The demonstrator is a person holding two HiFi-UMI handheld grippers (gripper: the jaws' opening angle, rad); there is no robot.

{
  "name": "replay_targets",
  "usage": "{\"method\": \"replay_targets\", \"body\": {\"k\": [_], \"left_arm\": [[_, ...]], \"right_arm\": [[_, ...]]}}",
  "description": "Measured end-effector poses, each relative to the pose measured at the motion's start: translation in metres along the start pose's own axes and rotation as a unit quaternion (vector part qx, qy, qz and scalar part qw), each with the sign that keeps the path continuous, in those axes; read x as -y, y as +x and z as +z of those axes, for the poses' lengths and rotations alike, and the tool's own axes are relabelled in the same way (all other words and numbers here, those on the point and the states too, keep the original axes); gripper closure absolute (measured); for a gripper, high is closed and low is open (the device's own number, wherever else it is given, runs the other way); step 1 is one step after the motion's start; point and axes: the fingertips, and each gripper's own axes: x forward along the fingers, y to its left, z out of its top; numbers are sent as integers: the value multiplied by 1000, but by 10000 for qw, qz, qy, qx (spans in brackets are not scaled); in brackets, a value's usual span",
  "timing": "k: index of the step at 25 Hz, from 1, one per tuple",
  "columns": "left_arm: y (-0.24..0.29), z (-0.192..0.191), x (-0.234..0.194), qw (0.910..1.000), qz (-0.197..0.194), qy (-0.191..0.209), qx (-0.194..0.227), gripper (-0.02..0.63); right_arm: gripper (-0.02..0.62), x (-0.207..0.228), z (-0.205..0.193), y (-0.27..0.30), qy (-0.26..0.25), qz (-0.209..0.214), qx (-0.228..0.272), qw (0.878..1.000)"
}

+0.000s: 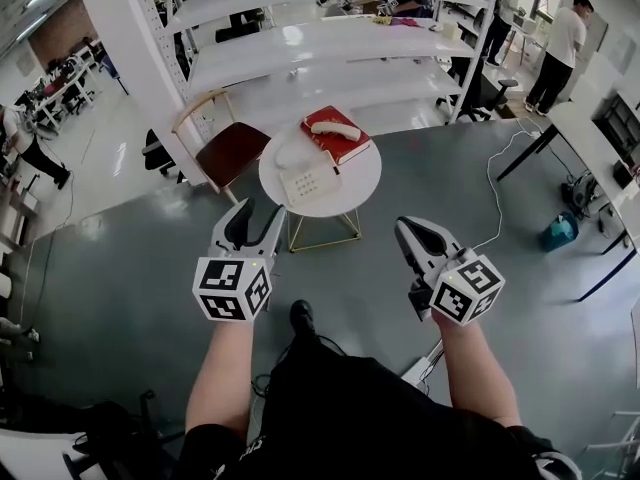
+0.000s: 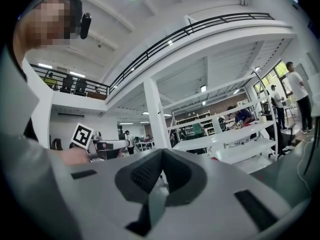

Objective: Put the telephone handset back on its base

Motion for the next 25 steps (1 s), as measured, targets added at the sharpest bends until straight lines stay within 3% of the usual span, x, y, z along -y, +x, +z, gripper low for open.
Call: {"method": "replay_targets", "body": {"k": [6,12,19,25], "left_arm": [[50,-12,-37,9999,-141,-42,-76,377],[104,-20,-99,9995,-285,-81,-137,347],[159,-21,-177,9984,-517,-151,-162,340],[194,-16,-219,9965,-788,-215,-189,336]], "right_arm": [[589,29,-3,51,27,-149,-124,9998],[589,53,-5,129,98,-288,-295,9991],[589,65,-7,229,129,-412,-433,9981],[589,69,-3,286,147,-579,-484,9970]]}}
